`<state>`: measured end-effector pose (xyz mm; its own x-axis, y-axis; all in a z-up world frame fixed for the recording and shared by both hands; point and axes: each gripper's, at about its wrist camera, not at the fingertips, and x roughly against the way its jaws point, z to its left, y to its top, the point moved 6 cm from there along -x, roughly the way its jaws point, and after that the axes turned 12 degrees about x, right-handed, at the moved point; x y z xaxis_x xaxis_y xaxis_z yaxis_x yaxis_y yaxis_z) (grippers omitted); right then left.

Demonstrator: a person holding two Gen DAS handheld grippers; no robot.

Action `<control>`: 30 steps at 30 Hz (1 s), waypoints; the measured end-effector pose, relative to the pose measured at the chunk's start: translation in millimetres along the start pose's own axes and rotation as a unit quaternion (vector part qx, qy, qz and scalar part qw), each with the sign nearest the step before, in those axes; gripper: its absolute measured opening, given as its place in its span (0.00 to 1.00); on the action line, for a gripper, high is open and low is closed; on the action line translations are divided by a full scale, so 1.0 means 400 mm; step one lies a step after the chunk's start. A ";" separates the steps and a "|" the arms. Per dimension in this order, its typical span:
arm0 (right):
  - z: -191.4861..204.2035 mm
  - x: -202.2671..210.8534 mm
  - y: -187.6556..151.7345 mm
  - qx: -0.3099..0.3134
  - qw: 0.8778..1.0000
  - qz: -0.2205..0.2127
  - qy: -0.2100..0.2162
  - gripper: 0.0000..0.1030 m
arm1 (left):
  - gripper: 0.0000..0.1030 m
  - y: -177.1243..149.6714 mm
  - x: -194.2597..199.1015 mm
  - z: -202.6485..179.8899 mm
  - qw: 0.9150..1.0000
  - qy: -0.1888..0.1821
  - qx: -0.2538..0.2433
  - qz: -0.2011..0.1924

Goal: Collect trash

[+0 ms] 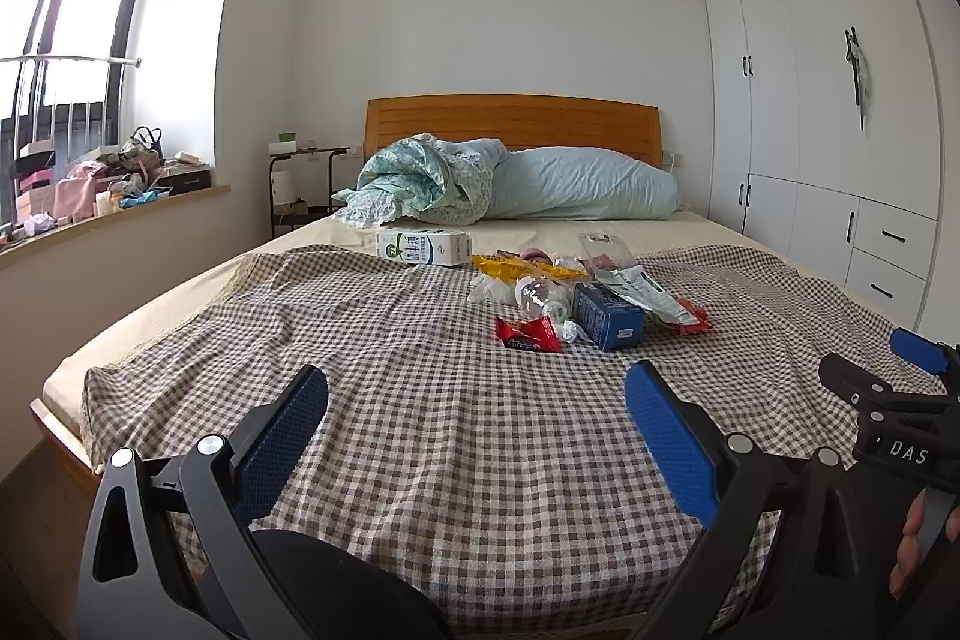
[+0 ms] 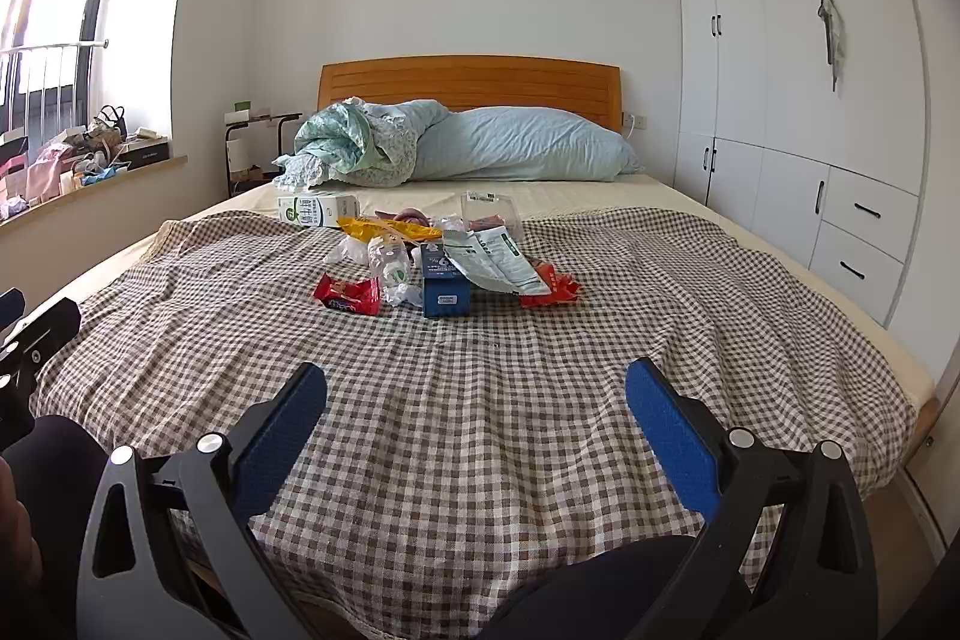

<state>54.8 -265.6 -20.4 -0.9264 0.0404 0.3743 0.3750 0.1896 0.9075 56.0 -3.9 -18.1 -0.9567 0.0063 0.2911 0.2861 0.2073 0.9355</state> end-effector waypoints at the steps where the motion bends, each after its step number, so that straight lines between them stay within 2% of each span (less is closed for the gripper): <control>1: 0.000 0.000 0.000 0.000 1.000 0.000 0.000 0.93 | 0.93 0.001 0.000 -0.001 1.000 0.000 -0.001 0.000; 30: 0.002 0.000 0.001 0.001 1.000 0.000 0.000 0.93 | 0.93 -0.002 -0.003 -0.006 1.000 0.002 -0.005 0.002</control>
<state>55.0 -264.9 -20.4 -0.9268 0.0400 0.3735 0.3740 0.1923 0.9073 57.0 -6.2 -18.6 -0.9554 0.0041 0.2951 0.2902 0.1965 0.9366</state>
